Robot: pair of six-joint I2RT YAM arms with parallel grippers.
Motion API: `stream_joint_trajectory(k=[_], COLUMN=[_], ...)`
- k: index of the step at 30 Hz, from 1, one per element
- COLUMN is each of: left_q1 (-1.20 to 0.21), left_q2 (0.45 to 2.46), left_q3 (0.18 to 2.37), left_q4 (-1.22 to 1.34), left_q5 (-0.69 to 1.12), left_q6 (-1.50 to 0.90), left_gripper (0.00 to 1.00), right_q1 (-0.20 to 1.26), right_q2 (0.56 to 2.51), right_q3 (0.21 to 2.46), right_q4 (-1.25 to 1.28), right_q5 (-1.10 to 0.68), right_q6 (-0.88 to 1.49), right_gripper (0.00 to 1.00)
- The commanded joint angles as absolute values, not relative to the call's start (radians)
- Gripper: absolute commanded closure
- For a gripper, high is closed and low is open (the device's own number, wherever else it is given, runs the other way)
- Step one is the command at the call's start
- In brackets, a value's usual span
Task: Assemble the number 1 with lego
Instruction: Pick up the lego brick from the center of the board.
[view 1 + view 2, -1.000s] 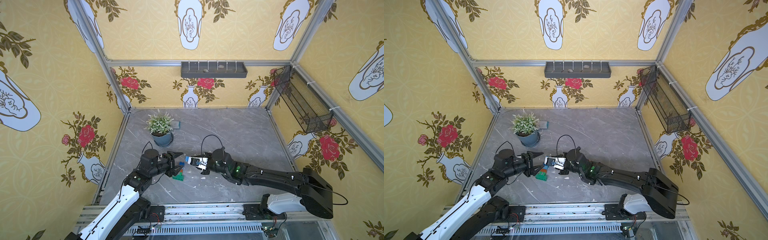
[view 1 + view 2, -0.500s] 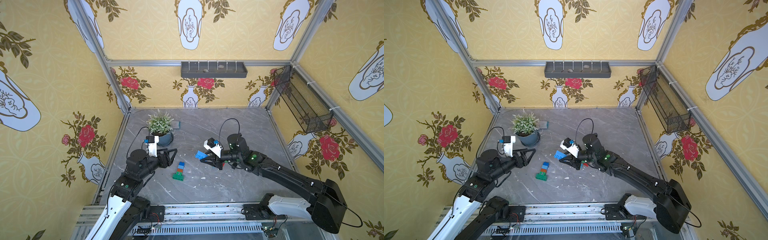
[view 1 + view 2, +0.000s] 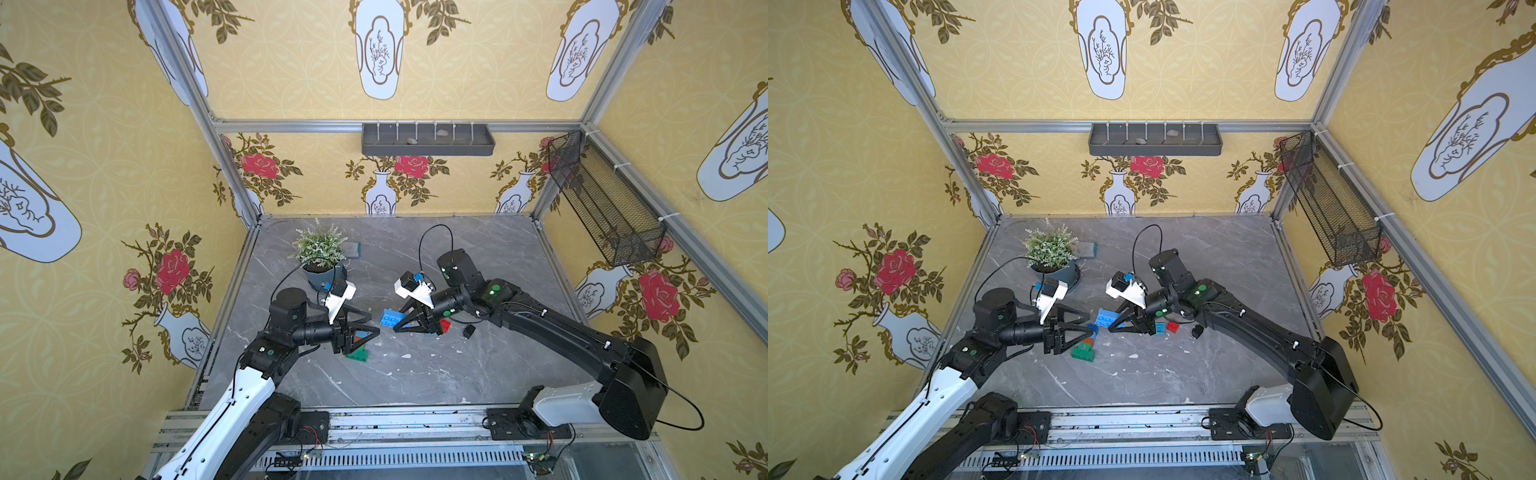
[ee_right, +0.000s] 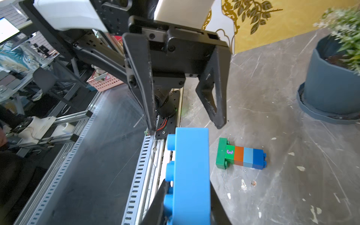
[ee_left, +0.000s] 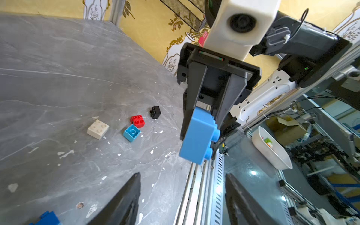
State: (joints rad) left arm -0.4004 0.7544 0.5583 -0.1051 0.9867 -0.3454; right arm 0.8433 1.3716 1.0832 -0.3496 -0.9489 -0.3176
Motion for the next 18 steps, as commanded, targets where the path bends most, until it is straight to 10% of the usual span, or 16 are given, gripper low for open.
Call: stream_joint_trajectory(k=[1,18], left_q1=[-0.4,-0.402], left_q2=[0.779,0.849], left_q3=[0.563,0.578], left_q4=[-0.01,0.026], left_q5=[1.095,1.104], left_q6=[-0.386,-0.443], left_gripper=[0.32,0.5], right_q1=[0.848,0.869], right_q2=[1.397,1.489], right_q3=[1.112,1.187], right_q4=[-0.399,-0.431], right_q5=[-1.007,-1.069], right_q6=[-0.372,-0.405], right_gripper=[0.8,0.79])
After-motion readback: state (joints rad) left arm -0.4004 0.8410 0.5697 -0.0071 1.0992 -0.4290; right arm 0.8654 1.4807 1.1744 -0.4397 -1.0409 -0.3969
